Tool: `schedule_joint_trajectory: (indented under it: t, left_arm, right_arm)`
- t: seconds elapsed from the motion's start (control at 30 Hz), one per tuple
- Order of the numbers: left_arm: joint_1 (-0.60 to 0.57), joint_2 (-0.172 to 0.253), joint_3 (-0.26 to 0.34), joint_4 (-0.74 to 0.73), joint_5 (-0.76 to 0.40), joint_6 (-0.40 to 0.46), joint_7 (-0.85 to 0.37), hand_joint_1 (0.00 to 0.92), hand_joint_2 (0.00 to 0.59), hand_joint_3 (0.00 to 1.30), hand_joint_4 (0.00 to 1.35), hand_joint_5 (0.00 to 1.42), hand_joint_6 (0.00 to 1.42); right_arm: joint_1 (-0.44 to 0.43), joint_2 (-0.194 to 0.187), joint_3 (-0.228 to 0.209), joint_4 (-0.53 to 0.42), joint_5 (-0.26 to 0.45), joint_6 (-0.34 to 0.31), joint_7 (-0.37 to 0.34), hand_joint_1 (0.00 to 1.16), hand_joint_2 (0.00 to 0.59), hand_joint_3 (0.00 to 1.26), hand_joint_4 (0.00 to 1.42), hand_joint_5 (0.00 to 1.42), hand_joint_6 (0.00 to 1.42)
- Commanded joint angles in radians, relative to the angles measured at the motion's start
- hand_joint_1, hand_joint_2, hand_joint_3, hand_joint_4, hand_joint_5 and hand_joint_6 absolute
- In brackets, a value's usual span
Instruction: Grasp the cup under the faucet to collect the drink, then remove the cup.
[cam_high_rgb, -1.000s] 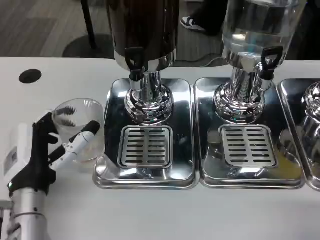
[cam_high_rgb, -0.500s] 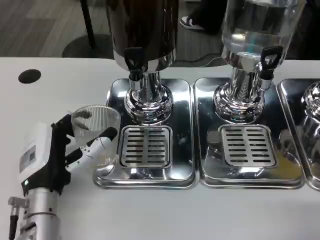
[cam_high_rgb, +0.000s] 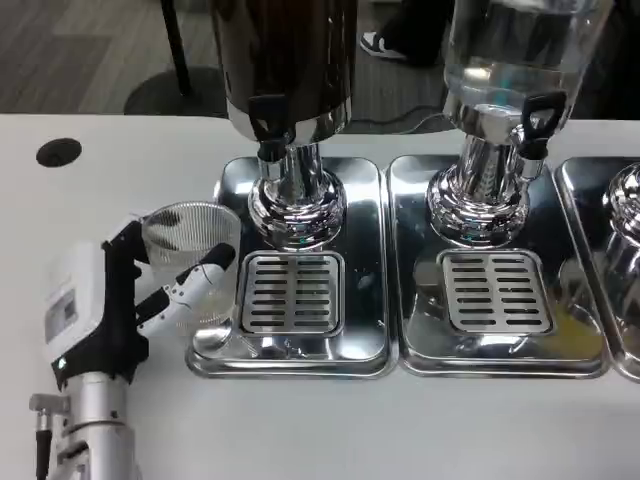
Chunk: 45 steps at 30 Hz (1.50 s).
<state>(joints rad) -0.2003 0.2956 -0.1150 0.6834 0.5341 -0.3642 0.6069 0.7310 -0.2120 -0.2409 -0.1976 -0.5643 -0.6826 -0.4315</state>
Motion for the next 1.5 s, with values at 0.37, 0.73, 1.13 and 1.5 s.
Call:
schedule_joint_trajectory:
  t: [0.37,0.73,1.13,1.5]
  left_arm:
    - [-0.091,-0.033,-0.044,0.071,0.03,-0.024,0.063,0.187,0.124,0.45,0.59,0.52,0.61]
    - [-0.122,-0.049,-0.085,0.097,0.04,-0.024,0.074,0.188,0.126,0.45,0.61,0.53,0.61]
    - [-0.135,-0.064,-0.122,0.097,0.06,-0.028,0.083,0.192,0.134,0.46,0.61,0.54,0.62]
    - [-0.137,-0.079,-0.131,0.091,0.064,-0.021,0.099,0.194,0.137,0.46,0.61,0.54,0.62]
  right_arm:
    - [0.001,0.002,-0.012,0.003,0.012,-0.008,0.015,0.63,0.491,0.31,0.24,0.16,0.04]
    - [0.002,0.008,-0.011,0.008,0.015,-0.012,0.014,0.63,0.491,0.31,0.24,0.16,0.04]
    - [-0.002,0.008,-0.012,0.015,0.02,-0.012,0.014,0.63,0.491,0.31,0.24,0.16,0.04]
    - [-0.001,0.009,-0.015,0.026,0.027,-0.021,0.011,0.63,0.499,0.31,0.24,0.16,0.04]
